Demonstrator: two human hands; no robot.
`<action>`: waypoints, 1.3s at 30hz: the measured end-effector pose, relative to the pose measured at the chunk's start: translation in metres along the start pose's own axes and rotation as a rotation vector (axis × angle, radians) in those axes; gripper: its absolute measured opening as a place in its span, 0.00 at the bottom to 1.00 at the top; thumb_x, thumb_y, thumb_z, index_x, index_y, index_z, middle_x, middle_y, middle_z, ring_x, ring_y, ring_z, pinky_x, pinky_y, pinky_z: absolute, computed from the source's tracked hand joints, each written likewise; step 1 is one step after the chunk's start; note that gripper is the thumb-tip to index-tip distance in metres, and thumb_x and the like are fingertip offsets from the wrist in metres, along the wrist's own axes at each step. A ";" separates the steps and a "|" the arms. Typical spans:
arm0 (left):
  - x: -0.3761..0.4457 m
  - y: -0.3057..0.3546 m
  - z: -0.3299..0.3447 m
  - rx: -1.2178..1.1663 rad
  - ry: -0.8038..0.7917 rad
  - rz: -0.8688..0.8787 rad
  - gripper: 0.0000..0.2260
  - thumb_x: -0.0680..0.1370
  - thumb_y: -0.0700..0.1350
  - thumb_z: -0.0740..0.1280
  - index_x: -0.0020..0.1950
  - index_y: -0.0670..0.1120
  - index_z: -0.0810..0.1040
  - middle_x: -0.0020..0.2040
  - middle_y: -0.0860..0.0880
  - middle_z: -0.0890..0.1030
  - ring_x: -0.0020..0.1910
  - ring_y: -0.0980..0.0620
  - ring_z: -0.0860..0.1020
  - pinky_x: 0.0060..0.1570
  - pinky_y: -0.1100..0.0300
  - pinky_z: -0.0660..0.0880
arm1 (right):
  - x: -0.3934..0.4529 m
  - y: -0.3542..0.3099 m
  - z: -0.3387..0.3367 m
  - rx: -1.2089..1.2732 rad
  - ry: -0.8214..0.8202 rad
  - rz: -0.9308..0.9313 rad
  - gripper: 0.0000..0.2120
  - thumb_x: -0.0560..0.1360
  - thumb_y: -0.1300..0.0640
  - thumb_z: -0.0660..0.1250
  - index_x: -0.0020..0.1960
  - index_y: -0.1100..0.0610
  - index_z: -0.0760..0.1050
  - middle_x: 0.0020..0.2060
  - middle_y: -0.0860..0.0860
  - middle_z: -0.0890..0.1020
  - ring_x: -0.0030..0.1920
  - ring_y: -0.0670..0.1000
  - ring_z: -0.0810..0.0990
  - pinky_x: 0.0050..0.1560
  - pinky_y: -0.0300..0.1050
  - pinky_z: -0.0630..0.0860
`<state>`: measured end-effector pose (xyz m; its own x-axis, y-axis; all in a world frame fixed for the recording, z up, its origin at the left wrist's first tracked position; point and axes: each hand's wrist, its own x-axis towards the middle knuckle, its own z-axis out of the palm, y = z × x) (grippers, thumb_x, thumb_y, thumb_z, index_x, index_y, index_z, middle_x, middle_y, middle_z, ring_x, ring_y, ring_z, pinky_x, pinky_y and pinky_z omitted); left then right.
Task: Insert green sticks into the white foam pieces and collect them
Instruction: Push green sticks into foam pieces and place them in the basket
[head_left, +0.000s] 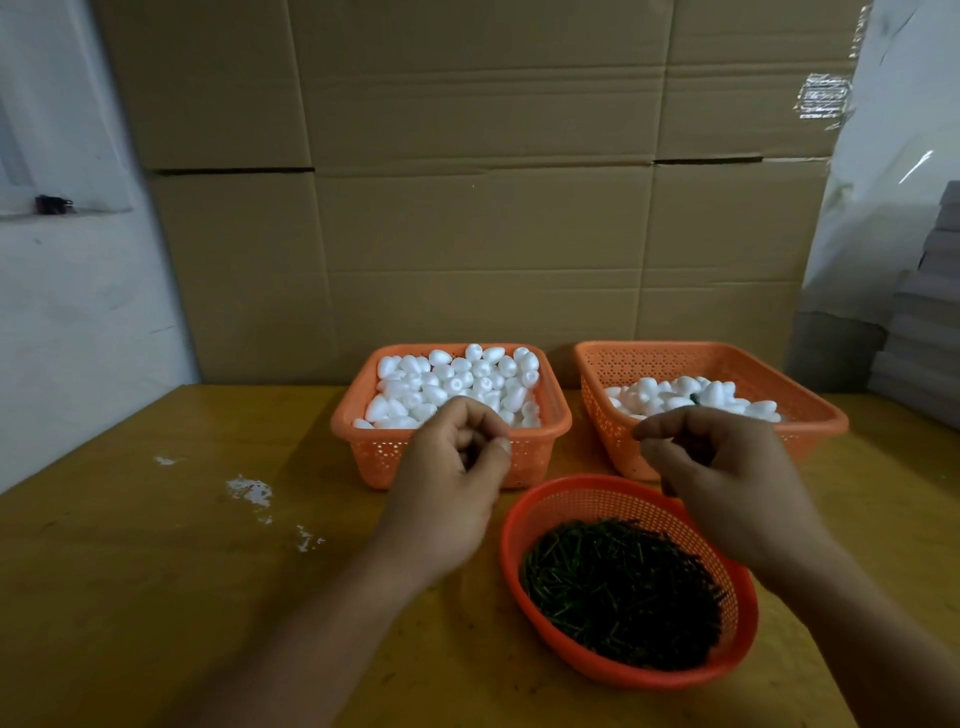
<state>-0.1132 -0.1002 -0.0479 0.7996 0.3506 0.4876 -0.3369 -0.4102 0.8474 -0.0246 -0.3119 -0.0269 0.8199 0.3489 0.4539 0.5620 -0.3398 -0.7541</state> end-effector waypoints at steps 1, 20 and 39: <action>0.008 -0.001 -0.006 0.030 0.043 -0.018 0.10 0.80 0.36 0.65 0.45 0.51 0.75 0.32 0.53 0.78 0.29 0.55 0.75 0.29 0.54 0.75 | -0.002 0.000 0.001 0.009 -0.022 -0.005 0.08 0.78 0.60 0.69 0.44 0.48 0.82 0.31 0.55 0.82 0.28 0.55 0.77 0.30 0.50 0.74; 0.156 -0.064 -0.029 1.170 -0.438 -0.186 0.13 0.75 0.54 0.72 0.59 0.56 0.80 0.58 0.52 0.75 0.58 0.48 0.72 0.65 0.50 0.68 | -0.011 0.008 0.016 -0.149 -0.089 -0.129 0.04 0.77 0.57 0.71 0.47 0.48 0.82 0.29 0.39 0.81 0.25 0.42 0.76 0.24 0.34 0.67; 0.153 -0.059 -0.018 1.321 -0.450 -0.274 0.13 0.73 0.56 0.71 0.38 0.54 0.69 0.48 0.50 0.77 0.56 0.47 0.75 0.62 0.47 0.73 | -0.012 0.007 0.017 -0.203 -0.094 -0.140 0.04 0.76 0.54 0.71 0.47 0.46 0.82 0.30 0.41 0.82 0.27 0.44 0.78 0.28 0.43 0.72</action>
<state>0.0200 -0.0069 -0.0195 0.9345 0.3552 0.0233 0.3558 -0.9339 -0.0351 -0.0325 -0.3038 -0.0454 0.7245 0.4810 0.4938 0.6872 -0.4475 -0.5724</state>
